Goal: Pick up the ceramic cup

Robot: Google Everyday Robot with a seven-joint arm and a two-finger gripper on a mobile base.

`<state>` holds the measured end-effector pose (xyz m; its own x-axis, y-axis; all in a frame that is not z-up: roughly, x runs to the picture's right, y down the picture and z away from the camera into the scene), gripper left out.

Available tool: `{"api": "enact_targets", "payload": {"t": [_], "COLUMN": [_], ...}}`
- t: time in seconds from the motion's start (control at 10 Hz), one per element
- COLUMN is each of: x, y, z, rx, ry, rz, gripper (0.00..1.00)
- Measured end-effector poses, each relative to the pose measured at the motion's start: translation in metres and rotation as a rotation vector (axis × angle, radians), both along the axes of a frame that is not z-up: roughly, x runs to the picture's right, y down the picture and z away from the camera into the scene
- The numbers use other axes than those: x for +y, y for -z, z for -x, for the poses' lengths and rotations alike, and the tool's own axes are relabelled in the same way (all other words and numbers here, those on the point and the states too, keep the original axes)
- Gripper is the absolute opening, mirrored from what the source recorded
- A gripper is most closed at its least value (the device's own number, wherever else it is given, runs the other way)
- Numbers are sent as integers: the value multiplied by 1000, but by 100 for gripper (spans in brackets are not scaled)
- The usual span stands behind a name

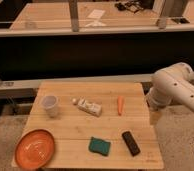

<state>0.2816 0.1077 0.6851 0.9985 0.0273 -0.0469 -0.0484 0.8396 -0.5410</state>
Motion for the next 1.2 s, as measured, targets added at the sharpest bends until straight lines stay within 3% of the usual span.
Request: {"api": "enact_targets", "payload": {"t": [0.7, 1.0, 1.2], "x": [0, -16, -20], "y": [0, -2, -2], "z": [0, 30, 37], "rx": [0, -25, -26], "ry": [1, 46, 59], "rz": [0, -12, -13], "gripper": [80, 80, 80]}}
